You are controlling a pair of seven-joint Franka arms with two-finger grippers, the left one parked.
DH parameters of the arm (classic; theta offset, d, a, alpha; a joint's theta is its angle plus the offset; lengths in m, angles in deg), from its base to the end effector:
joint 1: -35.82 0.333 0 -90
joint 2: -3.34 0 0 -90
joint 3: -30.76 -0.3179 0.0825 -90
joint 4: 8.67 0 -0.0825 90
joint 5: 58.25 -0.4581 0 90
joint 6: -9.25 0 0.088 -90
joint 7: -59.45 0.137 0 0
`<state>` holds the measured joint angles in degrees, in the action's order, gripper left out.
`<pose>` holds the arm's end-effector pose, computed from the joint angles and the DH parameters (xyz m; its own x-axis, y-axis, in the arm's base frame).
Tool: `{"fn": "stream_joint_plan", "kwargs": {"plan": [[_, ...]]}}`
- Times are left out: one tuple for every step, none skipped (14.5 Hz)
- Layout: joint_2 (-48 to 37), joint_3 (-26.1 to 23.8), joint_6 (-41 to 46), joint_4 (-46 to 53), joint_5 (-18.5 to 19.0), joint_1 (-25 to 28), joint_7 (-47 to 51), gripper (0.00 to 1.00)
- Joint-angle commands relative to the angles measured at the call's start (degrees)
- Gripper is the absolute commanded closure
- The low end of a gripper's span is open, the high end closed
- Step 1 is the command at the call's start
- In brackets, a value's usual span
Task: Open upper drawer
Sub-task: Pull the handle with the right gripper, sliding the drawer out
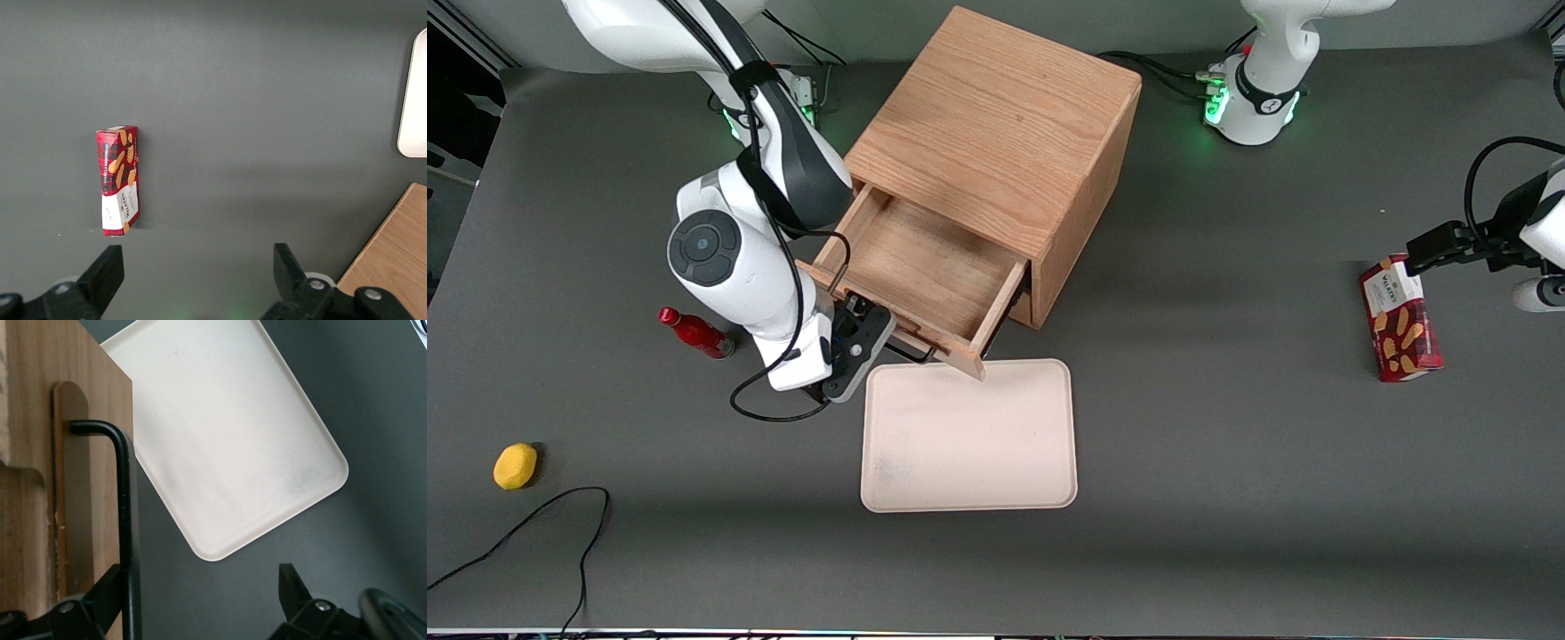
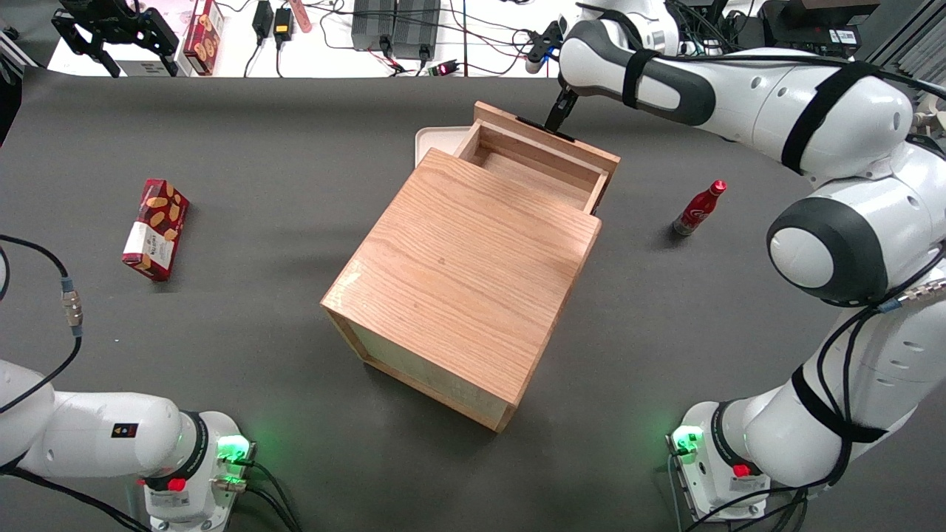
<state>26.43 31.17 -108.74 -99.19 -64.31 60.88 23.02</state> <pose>0.6795 0.3216 0.3557 0.5209 0.8458 0.1154 0.8530 -0.5210 -0.0316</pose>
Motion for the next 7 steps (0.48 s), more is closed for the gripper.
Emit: {"fn": "stream_joint_plan", "kwargs": {"plan": [[2.1, -0.1, 1.1, 3.1, -1.8, -1.1, -1.5, 0.00], [2.4, -0.1, 1.1, 3.4, -1.8, -1.2, -1.5, 0.00], [3.2, 0.1, 0.9, 3.5, -1.8, -1.3, -1.5, 0.00], [3.3, 0.3, 0.7, 3.5, -1.7, -1.3, -1.5, 0.00], [3.4, 0.4, 0.7, 3.5, -1.7, -1.3, -1.5, 0.00], [3.4, 0.4, 0.7, 3.6, -1.7, -1.4, -1.5, 0.00], [3.5, 0.4, 0.8, 4.1, -1.7, -1.5, -1.4, 0.00]]}}
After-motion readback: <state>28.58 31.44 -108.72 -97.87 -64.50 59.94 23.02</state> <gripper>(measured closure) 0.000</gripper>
